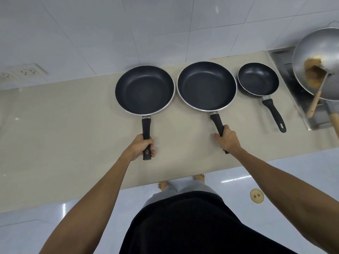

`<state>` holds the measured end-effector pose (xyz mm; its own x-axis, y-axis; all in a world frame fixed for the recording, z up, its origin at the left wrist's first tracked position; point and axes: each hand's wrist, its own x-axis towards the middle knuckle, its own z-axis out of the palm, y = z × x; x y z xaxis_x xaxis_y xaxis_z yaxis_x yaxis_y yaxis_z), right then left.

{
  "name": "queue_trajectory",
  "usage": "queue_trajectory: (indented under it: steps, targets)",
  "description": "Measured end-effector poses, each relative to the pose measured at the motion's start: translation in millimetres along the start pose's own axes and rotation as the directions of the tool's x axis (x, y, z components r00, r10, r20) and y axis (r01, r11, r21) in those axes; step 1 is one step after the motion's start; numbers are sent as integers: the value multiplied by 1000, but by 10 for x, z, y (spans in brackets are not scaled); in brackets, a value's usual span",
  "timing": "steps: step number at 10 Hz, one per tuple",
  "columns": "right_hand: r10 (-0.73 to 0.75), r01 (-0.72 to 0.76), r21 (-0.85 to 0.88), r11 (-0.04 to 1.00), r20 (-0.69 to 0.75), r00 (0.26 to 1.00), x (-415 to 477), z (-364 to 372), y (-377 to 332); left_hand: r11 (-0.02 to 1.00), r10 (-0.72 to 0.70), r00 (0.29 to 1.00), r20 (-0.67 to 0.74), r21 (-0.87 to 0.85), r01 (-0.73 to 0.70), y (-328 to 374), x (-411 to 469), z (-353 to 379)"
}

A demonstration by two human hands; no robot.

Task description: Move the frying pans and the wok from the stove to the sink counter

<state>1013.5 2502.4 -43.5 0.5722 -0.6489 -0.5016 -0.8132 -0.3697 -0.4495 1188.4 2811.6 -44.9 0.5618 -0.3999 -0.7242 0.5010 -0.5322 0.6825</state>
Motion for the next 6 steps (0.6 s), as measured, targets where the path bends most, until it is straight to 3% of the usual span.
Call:
queue_trajectory:
  steps: [2,4,5,6]
  targets:
    - [41,-42,-38,998,-34,999,-290,82,97,999,-3,1000,-5,35,3,-114,-88,42]
    - [-29,29,-60,998,0,1000,-440,29,208,997,34,993,-112,68,-26,-145,-288,137]
    - [-97,98,-64,993,13,995,-578,-64,328,960,58,985,-165,280,-10,-197,-454,238]
    - [-192,195,-99,976,44,980,-681,-150,474,857,154,966,-207,514,-26,-269,-631,323]
